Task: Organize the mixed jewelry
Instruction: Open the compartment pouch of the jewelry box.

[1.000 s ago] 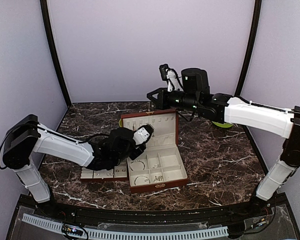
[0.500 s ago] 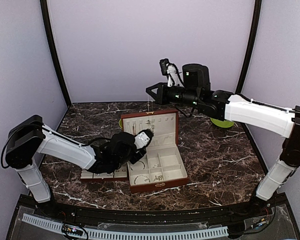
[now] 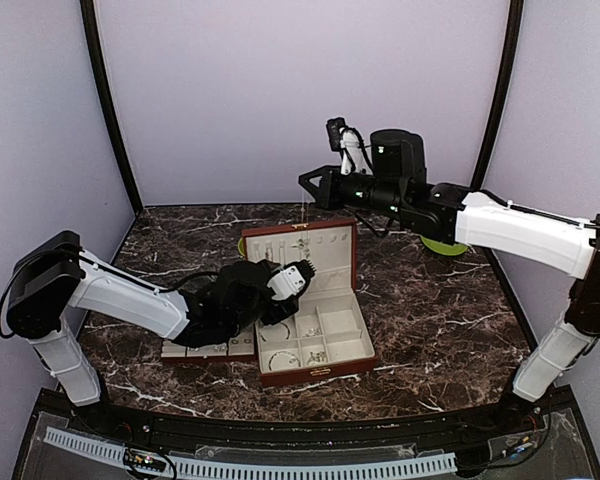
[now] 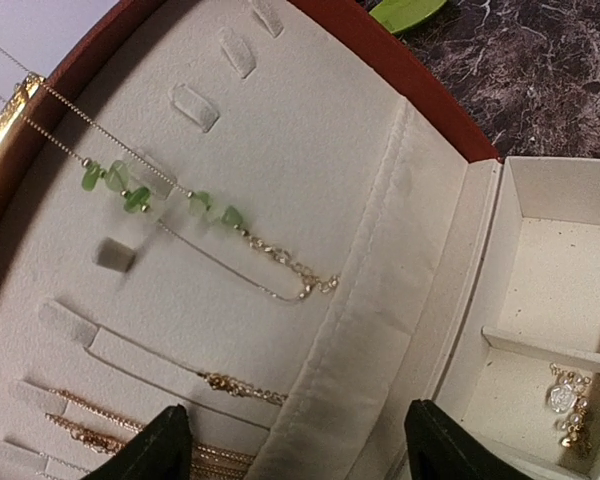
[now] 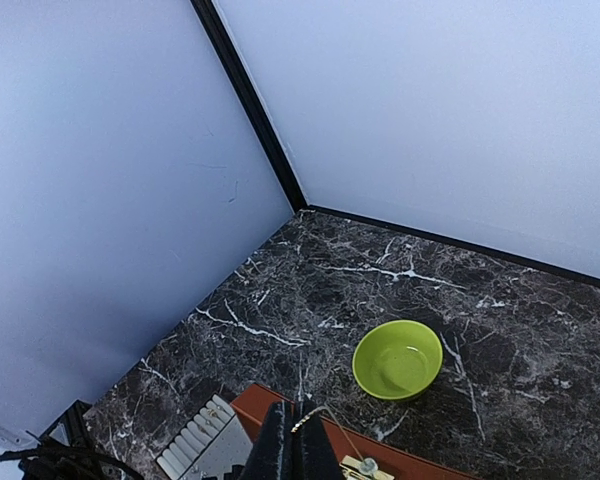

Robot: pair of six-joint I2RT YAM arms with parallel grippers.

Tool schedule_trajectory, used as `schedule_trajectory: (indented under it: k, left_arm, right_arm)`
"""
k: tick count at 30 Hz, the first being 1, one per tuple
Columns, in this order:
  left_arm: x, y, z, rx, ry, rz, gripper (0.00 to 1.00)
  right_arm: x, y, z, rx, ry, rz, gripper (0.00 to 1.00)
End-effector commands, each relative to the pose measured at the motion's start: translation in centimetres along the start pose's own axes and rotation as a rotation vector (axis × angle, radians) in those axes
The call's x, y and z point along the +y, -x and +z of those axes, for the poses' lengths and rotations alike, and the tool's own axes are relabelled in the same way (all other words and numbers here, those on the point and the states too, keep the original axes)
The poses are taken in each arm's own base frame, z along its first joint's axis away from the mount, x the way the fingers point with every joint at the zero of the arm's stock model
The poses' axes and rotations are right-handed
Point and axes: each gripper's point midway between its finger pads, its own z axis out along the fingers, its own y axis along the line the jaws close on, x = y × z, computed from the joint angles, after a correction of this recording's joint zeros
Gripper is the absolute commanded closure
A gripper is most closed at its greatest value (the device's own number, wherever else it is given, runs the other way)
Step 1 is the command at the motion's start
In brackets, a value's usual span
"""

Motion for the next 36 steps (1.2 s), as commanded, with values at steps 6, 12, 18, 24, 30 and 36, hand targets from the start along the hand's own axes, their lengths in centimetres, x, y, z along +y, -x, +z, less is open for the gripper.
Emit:
schedule_trajectory:
  k: [6, 12, 18, 24, 30, 36]
  left_arm:
    - [0.5, 3.3, -0.1, -0.095, -0.002, 0.098, 0.15]
    - [-0.3, 4.4, 0.3, -0.094, -0.1, 0.059, 0.12]
    - [-1.0, 4.1, 1.0, -0.052, -0.19, 0.038, 0.31]
    - [-0.9, 2.6, 2.3, 0.017, -0.138, 0.103, 0.36]
    - [-0.4, 1.5, 3.7, 0.067, -0.061, 0.139, 0.38]
    - [-0.1, 1.1, 4.4, 0.084, -0.017, 0.139, 0.38]
  right_arm:
    - [-0.6, 2.2, -1.9, -0.098, -0.019, -0.003, 1.0]
    - [-0.8, 2.1, -1.8, -0.099, -0.012, 0.01, 1.0]
    - [-0.7, 2.1, -1.7, -0.105, 0.004, 0.025, 1.0]
    - [-0.2, 1.7, -1.5, -0.098, 0.045, 0.036, 1.0]
    - [-0.1, 1.4, -1.5, -0.091, 0.055, 0.037, 1.0]
    - [0.0, 1.4, -1.7, -0.097, 0.061, 0.038, 1.0]
